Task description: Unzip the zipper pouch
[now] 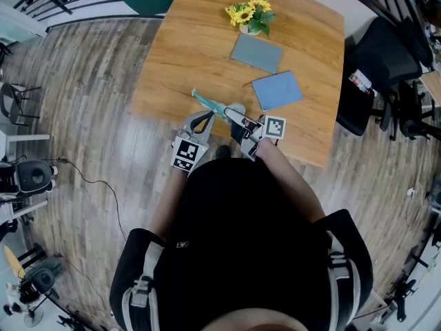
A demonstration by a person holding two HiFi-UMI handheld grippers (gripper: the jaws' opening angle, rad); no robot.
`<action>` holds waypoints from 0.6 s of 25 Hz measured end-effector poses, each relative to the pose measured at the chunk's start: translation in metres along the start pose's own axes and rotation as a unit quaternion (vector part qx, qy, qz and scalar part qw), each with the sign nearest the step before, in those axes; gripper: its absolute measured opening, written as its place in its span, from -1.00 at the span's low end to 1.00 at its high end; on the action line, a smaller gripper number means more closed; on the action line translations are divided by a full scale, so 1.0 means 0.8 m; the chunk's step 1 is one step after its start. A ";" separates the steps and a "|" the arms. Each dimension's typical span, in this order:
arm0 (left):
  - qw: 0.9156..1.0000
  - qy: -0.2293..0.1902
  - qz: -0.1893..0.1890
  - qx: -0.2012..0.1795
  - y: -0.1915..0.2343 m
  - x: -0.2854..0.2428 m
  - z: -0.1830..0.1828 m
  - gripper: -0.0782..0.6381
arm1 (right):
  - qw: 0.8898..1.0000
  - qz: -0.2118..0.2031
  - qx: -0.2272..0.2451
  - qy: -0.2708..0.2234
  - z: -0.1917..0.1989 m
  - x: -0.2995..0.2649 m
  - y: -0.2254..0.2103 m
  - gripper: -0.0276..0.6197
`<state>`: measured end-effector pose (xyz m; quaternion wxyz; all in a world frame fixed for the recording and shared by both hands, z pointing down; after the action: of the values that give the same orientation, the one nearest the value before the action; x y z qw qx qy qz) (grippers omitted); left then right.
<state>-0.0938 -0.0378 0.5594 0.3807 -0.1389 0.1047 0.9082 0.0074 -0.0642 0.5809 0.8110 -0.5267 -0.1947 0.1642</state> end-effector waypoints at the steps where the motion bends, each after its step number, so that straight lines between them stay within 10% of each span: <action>1: 1.000 0.000 0.000 0.001 -0.001 0.000 0.000 -0.77 | 1.000 0.000 0.001 0.000 0.000 0.001 0.001 -0.82; 15: 1.000 0.002 0.000 0.011 -0.016 -0.003 0.005 -0.78 | 0.999 0.010 0.031 0.013 0.004 0.019 0.010 -0.83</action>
<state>-0.0835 -0.0293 0.5626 0.3817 -0.1366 0.1153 0.9068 0.0187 -0.0515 0.5770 0.8278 -0.5051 -0.1734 0.1719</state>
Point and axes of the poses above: the fingertips, and each gripper's own axes: x backward along the fingers, y to its left, z out of its underside, the point moved 4 cm from there along x, backward along the fingers, and after that the axes turned 10 degrees about x, right-handed, at the moved point
